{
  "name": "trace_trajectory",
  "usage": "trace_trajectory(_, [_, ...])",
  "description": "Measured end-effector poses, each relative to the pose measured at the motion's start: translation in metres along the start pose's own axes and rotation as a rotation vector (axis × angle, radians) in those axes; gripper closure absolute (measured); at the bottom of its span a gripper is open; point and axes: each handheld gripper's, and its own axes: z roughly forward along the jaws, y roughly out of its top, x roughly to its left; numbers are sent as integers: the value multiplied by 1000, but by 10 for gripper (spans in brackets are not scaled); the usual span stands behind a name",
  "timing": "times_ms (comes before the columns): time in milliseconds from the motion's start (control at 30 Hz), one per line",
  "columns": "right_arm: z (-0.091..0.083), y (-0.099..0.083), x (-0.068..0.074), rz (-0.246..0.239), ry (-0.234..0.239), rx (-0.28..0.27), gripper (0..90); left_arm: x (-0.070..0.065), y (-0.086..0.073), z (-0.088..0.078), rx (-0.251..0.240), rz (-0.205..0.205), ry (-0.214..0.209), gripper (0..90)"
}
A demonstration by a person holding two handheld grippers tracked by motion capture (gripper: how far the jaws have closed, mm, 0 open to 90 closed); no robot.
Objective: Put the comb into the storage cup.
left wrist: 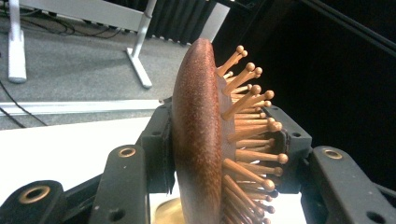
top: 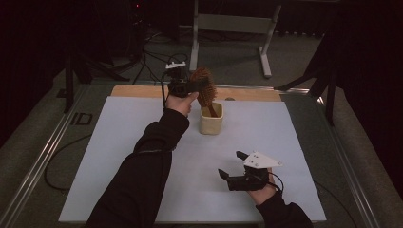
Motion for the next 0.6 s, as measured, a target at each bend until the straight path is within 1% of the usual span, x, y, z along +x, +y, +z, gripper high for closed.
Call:
trace_trajectory(300, [0,0,0,7,4,4,99,5,-6,4,14,-2,-5,521])
trace_trajectory(600, [0,0,0,4,4,6,99,12,-12,6,21,-18,-12,520])
